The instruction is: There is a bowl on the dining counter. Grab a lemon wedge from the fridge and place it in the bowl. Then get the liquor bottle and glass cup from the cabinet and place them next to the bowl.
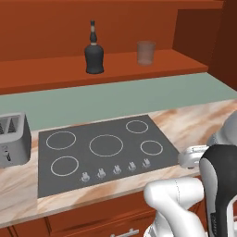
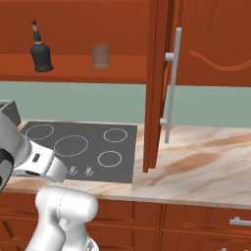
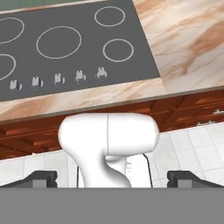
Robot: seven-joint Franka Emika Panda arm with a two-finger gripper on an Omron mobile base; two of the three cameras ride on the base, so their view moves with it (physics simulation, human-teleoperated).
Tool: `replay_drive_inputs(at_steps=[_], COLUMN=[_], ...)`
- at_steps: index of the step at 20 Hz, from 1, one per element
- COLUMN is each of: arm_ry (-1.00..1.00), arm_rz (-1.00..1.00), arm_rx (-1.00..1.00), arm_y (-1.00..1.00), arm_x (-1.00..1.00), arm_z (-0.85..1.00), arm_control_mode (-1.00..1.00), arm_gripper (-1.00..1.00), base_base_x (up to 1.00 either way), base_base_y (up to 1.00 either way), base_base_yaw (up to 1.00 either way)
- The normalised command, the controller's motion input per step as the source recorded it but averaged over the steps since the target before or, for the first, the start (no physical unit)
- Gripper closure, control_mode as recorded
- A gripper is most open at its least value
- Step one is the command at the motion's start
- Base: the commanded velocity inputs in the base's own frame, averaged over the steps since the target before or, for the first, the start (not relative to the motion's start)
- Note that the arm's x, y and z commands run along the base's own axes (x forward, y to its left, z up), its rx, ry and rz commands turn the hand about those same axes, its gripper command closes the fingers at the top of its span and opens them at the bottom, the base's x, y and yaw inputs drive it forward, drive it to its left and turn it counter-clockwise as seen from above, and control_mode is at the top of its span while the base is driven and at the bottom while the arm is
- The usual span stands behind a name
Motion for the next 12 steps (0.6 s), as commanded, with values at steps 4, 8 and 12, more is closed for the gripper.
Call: replay_drive_inputs(at_steps=[4, 8, 12], arm_ry=[0.00, -0.06, -0.06], arm_rz=[0.00, 0.00, -0.02], arm_rx=[0.00, 0.00, 0.00], arm_y=[0.00, 0.00, 0.00], arm_x=[0.43, 0.33, 0.15], arm_z=[0.33, 0.54, 0.59], arm_control_mode=[-1.00, -1.00, -1.00], arm_gripper=[-1.00, -1.00, -1.00], base_base_x=[0.00, 0.00, 0.00], base_base_y=[0.00, 0.00, 0.00], base_base_yaw=[0.00, 0.00, 0.00])
